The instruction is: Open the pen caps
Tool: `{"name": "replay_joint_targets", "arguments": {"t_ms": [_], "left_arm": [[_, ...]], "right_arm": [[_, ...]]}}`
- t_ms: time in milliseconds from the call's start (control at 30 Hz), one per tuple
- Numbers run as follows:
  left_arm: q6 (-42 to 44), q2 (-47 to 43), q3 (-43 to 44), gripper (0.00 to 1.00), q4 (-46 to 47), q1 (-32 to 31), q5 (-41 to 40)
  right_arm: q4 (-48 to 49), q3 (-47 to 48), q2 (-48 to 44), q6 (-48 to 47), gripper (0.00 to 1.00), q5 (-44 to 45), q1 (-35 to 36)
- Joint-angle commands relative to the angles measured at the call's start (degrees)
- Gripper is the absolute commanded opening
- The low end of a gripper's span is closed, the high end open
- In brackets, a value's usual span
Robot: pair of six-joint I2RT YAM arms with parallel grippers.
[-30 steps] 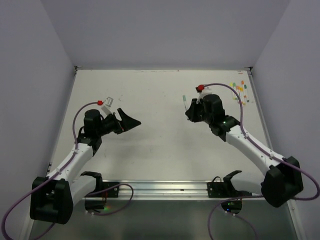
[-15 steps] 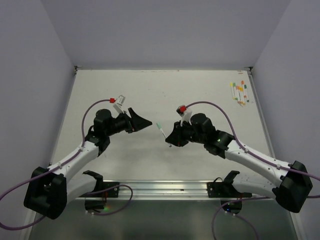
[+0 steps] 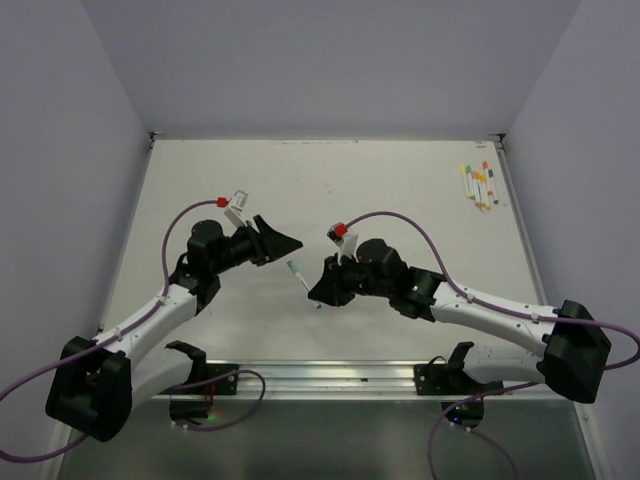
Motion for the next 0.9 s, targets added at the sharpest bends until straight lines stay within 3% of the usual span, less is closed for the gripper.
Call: {"name": "replay_joint_targets", "arguments": {"t_ms": [0, 867], "left_arm": [[-0.61, -2.26, -1.16, 0.62, 2.76, -0.58, -0.87], [-1.49, -4.37, -4.15, 0.33, 2.76, -0.67, 1.41]], "right_arm": [[4.71, 2.65, 0.42, 1.17, 0.00, 3.13, 0.41], [6.56, 6.69, 6.04, 0.12, 0.00, 7.18, 0.42]]}}
